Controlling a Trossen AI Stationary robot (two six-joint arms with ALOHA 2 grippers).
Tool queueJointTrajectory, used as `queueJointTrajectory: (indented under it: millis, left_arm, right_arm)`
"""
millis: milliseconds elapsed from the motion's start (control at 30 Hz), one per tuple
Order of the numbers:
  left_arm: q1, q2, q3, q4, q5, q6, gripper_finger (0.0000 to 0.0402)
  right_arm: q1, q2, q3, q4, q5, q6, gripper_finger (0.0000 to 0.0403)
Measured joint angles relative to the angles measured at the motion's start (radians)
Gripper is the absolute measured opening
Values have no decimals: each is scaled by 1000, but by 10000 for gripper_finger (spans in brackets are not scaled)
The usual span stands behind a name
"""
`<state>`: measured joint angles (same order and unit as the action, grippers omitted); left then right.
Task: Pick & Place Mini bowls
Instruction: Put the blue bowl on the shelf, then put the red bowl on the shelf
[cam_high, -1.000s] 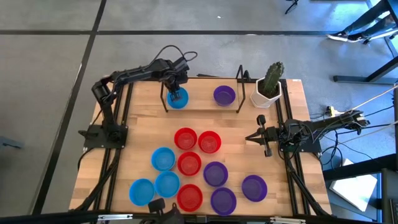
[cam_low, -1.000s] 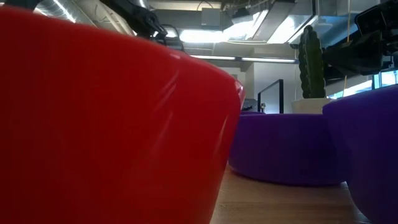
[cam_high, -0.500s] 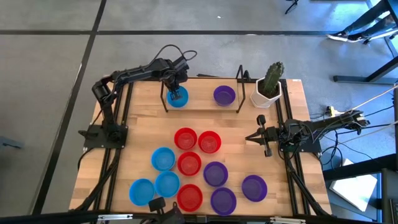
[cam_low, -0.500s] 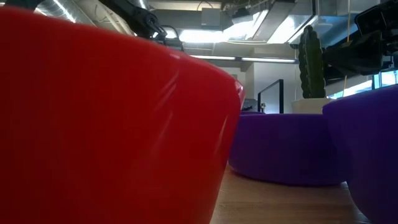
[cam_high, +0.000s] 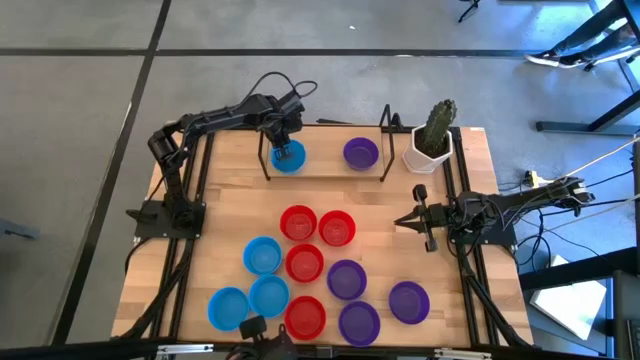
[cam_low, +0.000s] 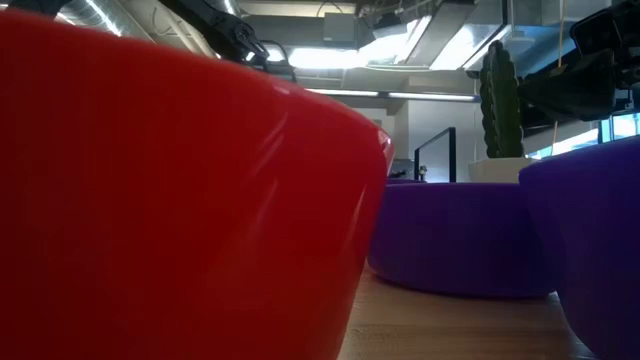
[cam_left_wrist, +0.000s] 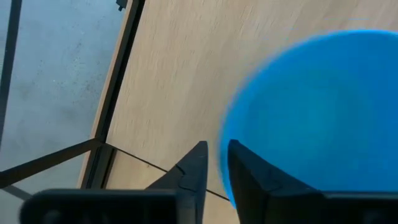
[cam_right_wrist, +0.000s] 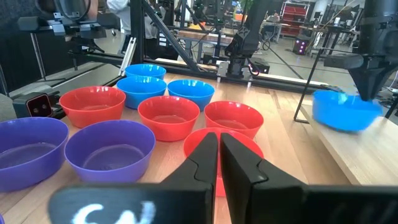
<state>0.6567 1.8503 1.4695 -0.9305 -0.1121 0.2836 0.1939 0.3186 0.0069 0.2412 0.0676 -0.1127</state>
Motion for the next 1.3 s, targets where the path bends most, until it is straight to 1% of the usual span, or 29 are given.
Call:
queueJointTrajectory:
  millis: [333, 467, 633, 733, 800, 867, 933, 1033, 1133, 1233, 1300]
  left_arm:
    - [0, -3, -3, 47, -57, 3, 123]
    - [-13, -32, -6, 64, -37, 27, 138]
    - [-55, -127, -6, 96, 43, 56, 144]
    - [-100, -213, -6, 105, 72, 44, 135]
    - [-141, -292, -9, 141, 144, 41, 121]
    - [-185, -392, -48, 230, 261, 40, 101]
    - [-237, -504, -119, 361, 359, 35, 77]
    - [-317, -703, -312, 584, 434, 33, 38]
    - [-383, -898, -580, 820, 431, 5, 8]
    - [-418, -1067, -847, 1092, 423, -57, 5]
    - [-433, -1158, -1005, 1250, 423, -93, 4]
  right_arm:
    - [0, 0, 0, 0, 0, 0, 21]
    - [0, 0, 0, 0, 0, 0, 21]
    - [0, 0, 0, 0, 0, 0, 21]
    - [0, 0, 0, 0, 0, 0, 21]
    - [0, 0, 0, 0, 0, 0, 21]
    - [0, 0, 0, 0, 0, 0, 21]
    - [0, 0, 0, 0, 0, 0, 21]
    - [0, 0, 0, 0, 0, 0, 21]
    - [0, 0, 0, 0, 0, 0, 21]
    - [0, 0, 0, 0, 0, 0, 21]
    - [0, 0, 0, 0, 0, 0, 21]
